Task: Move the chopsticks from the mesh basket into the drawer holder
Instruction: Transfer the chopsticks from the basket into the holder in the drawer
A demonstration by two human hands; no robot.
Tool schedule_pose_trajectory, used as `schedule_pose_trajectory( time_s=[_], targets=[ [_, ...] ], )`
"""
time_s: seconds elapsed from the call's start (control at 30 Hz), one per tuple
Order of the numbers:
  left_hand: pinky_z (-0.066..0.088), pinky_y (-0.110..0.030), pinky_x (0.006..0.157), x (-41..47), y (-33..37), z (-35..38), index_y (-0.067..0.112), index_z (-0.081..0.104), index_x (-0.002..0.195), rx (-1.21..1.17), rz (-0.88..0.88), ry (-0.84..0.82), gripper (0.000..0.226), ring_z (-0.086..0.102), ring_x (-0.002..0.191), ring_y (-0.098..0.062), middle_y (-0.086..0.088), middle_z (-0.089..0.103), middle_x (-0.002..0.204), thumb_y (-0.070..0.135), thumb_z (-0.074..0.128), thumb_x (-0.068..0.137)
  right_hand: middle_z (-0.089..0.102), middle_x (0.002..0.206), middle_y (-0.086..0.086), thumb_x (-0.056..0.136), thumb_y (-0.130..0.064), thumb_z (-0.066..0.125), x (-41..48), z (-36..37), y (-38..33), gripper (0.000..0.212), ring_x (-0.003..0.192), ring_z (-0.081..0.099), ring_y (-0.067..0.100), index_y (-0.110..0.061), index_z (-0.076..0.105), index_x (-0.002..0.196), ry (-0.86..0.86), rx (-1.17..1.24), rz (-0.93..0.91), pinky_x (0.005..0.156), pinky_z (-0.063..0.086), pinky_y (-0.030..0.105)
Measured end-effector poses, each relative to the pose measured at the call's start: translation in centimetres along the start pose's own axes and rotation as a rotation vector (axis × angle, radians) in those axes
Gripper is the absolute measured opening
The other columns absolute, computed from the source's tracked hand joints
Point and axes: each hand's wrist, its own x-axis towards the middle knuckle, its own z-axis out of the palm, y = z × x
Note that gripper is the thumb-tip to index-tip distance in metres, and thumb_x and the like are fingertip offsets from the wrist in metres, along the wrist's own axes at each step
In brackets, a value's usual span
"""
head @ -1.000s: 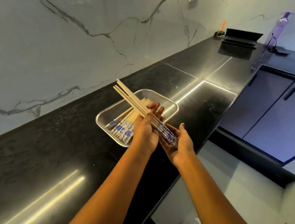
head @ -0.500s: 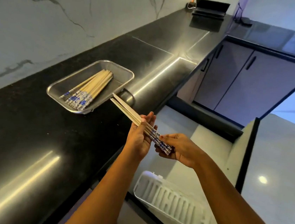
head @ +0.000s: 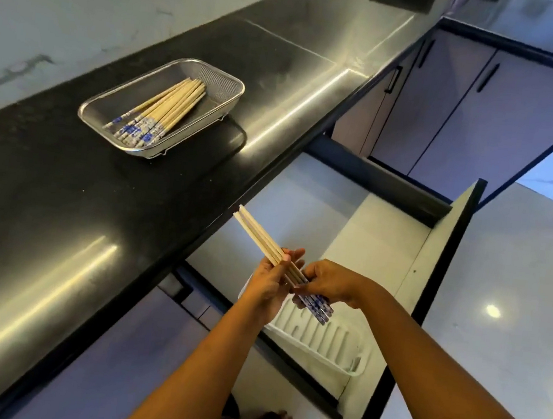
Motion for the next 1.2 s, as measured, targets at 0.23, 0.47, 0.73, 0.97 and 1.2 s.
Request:
schedule_pose_trajectory(
  time_s=[0.23,0.47,0.73,0.97,1.2],
  targets=[
    [0.055,-0.027,0.072,1.8,0.5,-6.1,0.006,0.057,0.098,0.074,0.045,0.336,0.013,0.064,0.093,-0.022,-0.013,0.063,0.106,-0.003,0.050,0.093,0.074,0.101,0.016,0.087,-0.016,0.067,0.6,1.2,5.9,0.023,0.078,0.067,0.017,0.003,0.073,0.099,-0.047,-0.332,0.102,0.090,0.054,0.034],
    [0.044,-0.031,0.098,1.5,-0.3,-7.3,0.006,0.053,0.128,1.121,0.076,0.307,0.038,0.055,0.118,-0.029,-0.014,0.058,0.128,-0.001,0.054,0.090,0.044,0.061,0.002,0.083,-0.024,0.069,1.9,3.2,8.5,0.044,0.062,0.044,0.018,-0.017,0.035,0.056,-0.020,-0.631,0.169,0.055,0.032,0.026],
    [0.051,-0.033,0.086,2.5,0.5,-7.7,0.008,0.061,0.120,1.374,0.100,0.182,0.040,0.063,0.101,-0.031,-0.015,0.067,0.115,-0.009,0.045,0.088,0.050,0.081,0.008,0.082,-0.029,0.069,2.4,5.1,9.6,0.026,0.075,0.047,0.020,-0.008,0.055,0.075,-0.085,-0.711,0.241,0.057,0.033,0.028],
    [0.050,-0.034,0.093,2.8,0.6,-7.9,0.008,0.062,0.121,1.352,0.118,0.117,0.038,0.063,0.105,-0.028,-0.014,0.067,0.115,-0.006,0.047,0.089,0.055,0.088,0.006,0.083,-0.026,0.067,2.9,6.3,10.3,0.021,0.080,0.053,0.020,-0.008,0.066,0.095,-0.098,-0.736,0.280,0.069,0.043,0.028],
    [0.052,-0.032,0.092,2.6,0.0,-8.4,0.013,0.060,0.123,1.386,0.176,0.103,0.032,0.064,0.102,-0.026,-0.012,0.068,0.114,0.007,0.050,0.094,0.052,0.086,0.003,0.084,-0.022,0.064,3.3,6.9,9.0,0.036,0.082,0.051,0.020,-0.026,0.037,0.060,-0.048,-0.773,0.259,0.072,0.041,0.029]
  ],
)
